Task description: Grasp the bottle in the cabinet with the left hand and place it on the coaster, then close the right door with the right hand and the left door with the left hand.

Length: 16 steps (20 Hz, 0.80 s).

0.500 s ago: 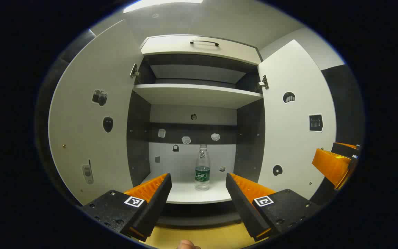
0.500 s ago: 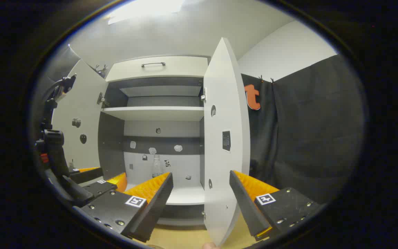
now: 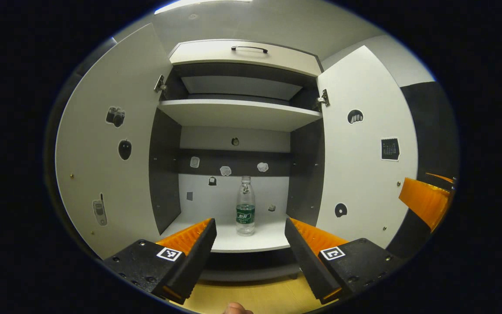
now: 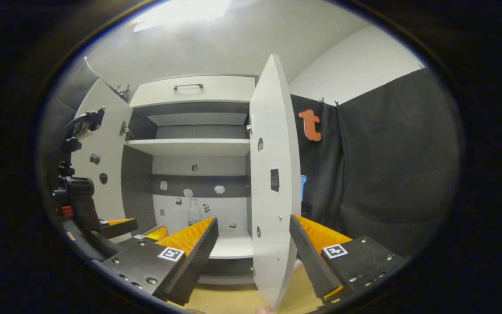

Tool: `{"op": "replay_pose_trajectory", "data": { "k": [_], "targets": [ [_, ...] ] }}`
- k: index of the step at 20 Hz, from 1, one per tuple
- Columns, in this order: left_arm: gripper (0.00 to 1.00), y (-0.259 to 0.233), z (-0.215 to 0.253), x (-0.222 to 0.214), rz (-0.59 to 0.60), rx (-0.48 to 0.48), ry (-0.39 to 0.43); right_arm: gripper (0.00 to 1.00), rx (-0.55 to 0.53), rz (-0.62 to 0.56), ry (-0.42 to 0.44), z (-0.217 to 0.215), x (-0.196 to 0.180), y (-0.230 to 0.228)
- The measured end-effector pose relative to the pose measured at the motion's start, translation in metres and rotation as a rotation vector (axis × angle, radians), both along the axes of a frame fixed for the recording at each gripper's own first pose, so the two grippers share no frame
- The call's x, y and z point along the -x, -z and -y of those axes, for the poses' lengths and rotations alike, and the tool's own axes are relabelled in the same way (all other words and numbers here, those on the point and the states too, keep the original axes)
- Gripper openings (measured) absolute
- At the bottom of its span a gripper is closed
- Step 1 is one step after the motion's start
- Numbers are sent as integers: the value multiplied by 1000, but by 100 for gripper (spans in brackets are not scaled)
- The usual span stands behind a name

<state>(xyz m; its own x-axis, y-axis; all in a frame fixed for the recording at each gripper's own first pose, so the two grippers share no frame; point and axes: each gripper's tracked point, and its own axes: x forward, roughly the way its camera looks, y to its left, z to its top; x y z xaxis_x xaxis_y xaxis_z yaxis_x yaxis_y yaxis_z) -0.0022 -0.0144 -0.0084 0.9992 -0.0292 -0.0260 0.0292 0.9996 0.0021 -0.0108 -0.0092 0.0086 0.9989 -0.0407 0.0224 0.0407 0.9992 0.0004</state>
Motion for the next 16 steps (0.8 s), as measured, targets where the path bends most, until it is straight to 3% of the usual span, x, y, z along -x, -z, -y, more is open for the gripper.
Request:
{"op": "replay_pose_trajectory", "data": {
  "k": [8,16],
  "targets": [
    [99,-1,-6,-12,2,-3,-9,99,-1,-4,5,2,7,-2],
    [99,-5,-11,-98,23,-38,-28,99,3,1,30,15,24,-4]
  ]
}}
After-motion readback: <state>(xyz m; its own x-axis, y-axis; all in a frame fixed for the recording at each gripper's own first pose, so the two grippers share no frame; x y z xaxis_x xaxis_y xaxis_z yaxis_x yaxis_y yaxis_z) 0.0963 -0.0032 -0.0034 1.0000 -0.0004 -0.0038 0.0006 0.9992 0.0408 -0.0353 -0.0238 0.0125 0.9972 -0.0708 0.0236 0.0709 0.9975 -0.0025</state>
